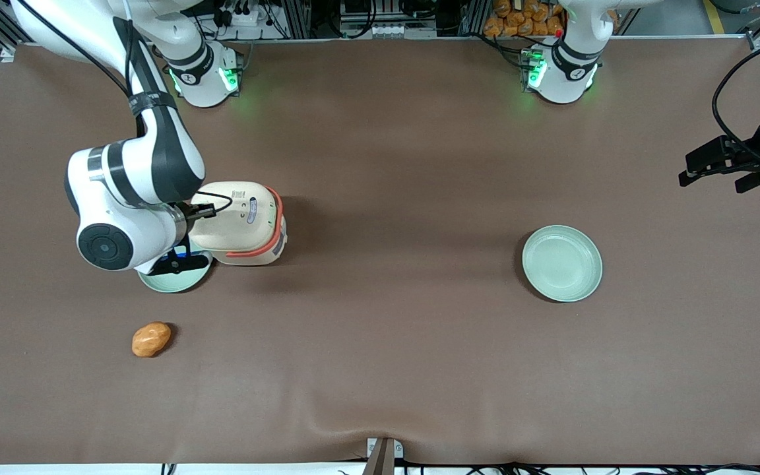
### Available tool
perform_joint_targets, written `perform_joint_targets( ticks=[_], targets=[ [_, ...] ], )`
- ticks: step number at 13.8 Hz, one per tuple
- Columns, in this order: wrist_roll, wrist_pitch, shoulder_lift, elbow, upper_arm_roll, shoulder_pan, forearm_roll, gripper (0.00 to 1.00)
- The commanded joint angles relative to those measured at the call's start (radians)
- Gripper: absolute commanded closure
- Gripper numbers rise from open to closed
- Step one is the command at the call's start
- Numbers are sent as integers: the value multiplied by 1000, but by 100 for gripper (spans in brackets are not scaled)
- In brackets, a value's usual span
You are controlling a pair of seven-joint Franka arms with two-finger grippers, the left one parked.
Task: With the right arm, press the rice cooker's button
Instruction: 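Lower the right gripper onto the green button on the cooker's front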
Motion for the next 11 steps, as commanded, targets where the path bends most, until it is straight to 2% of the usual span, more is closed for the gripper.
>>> perform_joint_targets(
  ticks=[1,6,11],
  targets=[
    [13,8,1,-21,-5,5,12,100],
    [10,11,13,-24,-7,2,12,100],
    [7,88,16,-70,-8,1,12,100]
  ],
)
